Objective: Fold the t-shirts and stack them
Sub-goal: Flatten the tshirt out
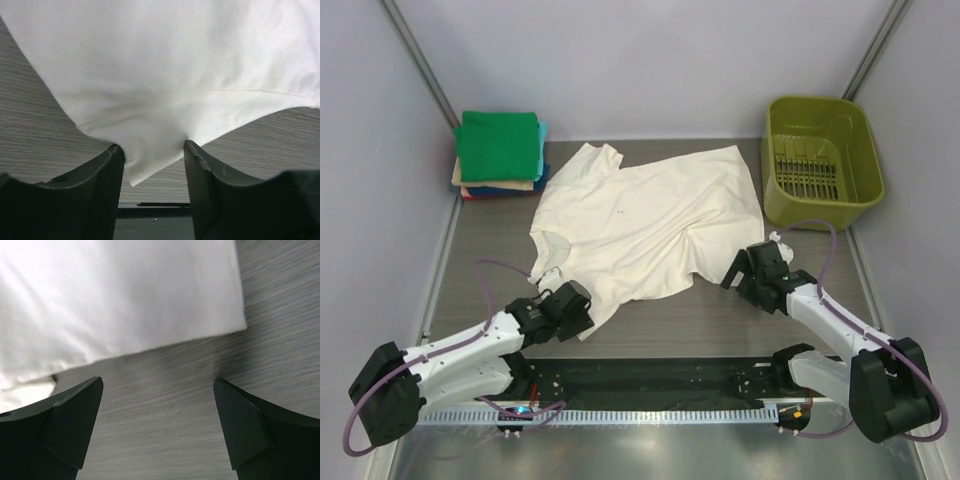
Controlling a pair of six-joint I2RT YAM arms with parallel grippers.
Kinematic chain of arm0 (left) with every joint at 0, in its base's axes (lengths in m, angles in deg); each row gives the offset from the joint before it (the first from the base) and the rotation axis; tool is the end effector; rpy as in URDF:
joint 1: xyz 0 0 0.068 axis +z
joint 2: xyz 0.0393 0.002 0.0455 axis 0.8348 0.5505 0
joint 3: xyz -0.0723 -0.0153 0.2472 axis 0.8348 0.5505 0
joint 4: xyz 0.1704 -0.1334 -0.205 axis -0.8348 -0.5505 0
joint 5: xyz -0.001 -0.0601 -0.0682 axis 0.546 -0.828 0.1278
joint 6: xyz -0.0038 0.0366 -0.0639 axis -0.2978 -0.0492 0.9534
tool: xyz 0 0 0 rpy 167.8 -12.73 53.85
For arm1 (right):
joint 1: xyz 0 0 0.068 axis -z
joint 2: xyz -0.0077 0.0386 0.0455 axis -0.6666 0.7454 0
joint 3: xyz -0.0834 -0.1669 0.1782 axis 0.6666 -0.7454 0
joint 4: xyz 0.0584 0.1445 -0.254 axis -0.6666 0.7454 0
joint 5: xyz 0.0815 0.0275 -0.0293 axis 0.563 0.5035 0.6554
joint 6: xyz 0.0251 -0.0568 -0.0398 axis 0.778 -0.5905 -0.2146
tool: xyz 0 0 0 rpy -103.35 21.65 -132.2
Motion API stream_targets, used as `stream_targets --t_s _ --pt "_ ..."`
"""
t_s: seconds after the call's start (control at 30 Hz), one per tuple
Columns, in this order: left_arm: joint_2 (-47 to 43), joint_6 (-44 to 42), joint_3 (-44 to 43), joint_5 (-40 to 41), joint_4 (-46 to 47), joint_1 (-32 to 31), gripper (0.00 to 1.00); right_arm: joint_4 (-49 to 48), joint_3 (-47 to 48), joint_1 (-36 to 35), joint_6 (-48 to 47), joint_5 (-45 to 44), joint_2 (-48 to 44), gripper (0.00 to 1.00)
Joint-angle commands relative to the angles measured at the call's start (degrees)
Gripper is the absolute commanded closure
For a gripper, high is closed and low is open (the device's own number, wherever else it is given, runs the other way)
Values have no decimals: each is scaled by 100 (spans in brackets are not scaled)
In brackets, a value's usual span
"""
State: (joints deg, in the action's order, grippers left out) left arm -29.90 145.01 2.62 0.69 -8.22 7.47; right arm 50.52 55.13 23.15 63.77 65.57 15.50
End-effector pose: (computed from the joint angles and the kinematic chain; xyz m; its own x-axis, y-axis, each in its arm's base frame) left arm 0.1500 -0.1462 0.1070 -0.7837 -0.4946 -0.3757 -0.3739 0.8587 -0.3505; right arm 0.2280 0.0681 0.1083 -0.7658 0.4652 -0.4441 0.3863 0.8847 0.2608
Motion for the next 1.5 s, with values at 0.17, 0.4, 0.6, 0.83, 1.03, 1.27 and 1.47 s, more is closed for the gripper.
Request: stream_targets --t_s 0.17,0.4,0.6,0.83,1.03,1.27,1.47 --pt "-770 -160 -295 792 -471 -10 67 -888 -450 925 128 256 217 0" --pt "-901 -178 -339 845 -700 -10 72 -1380 -634 1022 215 203 569 5" --pt "-1104 -230 -207 906 -674 43 76 -1626 -556 1048 242 335 965 21" --pt "-1008 -520 -400 898 -814 236 80 -1591 -555 1048 180 379 948 67" --pt "-1174 -652 -716 977 -1253 333 92 -1416 -626 1048 128 450 737 99" --pt "-1332 -688 -1112 977 -1860 404 100 -863 -599 1048 162 511 167 99" --pt "-1614 -652 -1323 1073 -2256 430 100 -273 -485 1048 356 494 -747 99"
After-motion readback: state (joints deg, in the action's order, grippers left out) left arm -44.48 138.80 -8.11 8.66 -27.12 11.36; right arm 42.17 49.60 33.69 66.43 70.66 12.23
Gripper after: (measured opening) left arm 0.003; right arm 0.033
